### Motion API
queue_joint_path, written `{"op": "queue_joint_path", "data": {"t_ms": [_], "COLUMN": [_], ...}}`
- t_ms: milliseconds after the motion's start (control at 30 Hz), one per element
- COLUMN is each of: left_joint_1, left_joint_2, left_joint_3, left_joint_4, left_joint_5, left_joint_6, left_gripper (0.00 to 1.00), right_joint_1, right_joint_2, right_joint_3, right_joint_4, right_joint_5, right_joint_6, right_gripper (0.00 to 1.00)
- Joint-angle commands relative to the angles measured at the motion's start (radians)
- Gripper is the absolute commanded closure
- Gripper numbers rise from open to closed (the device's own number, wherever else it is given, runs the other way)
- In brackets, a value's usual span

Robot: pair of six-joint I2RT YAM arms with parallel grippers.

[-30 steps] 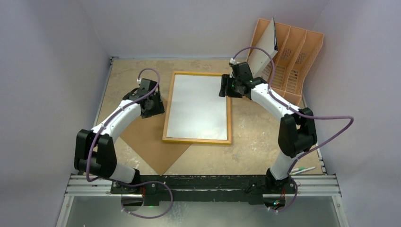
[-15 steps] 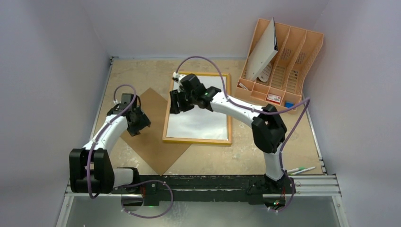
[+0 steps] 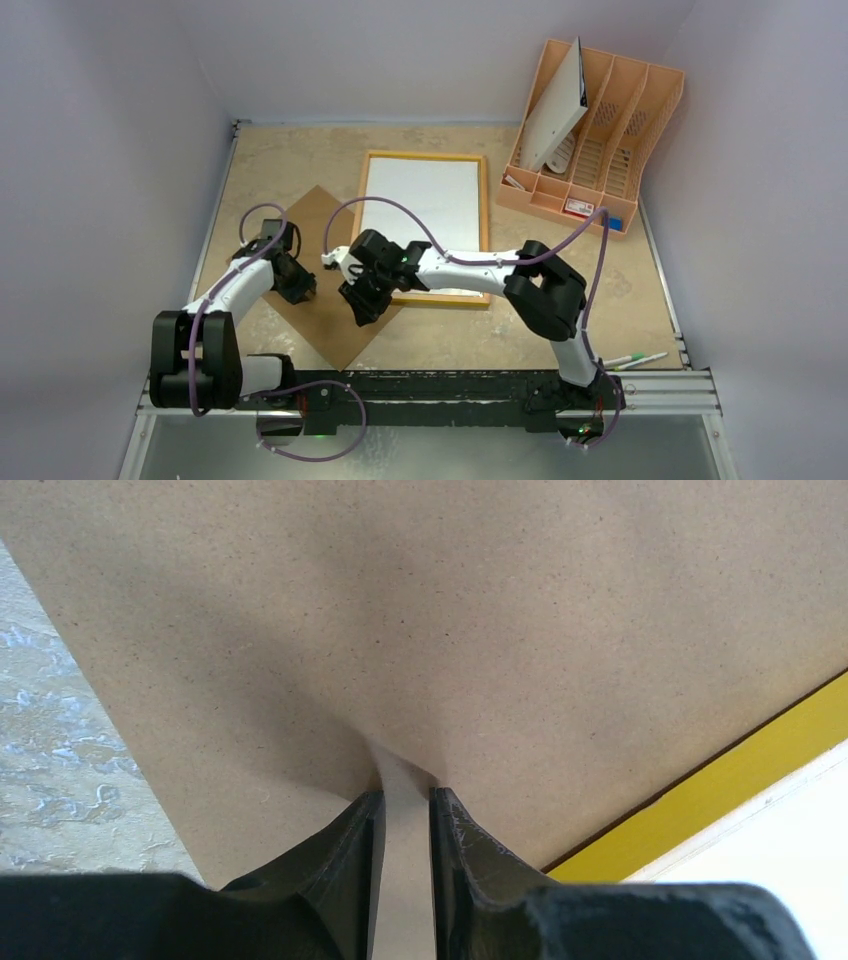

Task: Put the photo into the frame
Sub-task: Move the photo frame to the center of the board.

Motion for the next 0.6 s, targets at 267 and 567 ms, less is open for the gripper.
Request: {"op": "queue_joint_path", "data": {"t_ms": [267,567], "left_joint_1": [0.015,0.083], "left_joint_2": [0.036,0.035], "left_joint_3": [-0.046,-0.044], "left_joint_4": [0.002,-0.012], "left_joint_5": [-0.08,-0.082], "left_joint_6": [-0.031,0.012], "left_gripper": [0.76,0.76], "right_joint_1": [0.024,-0.007], "right_joint_2": [0.052,0.058], "right_joint_3": [-0.024,-0.022], "right_joint_4": [0.058,0.054], "right_joint_5": [0.328,0.617], "right_joint_6": [0.073,0.188], "right_gripper": [0.68,0.62]}}
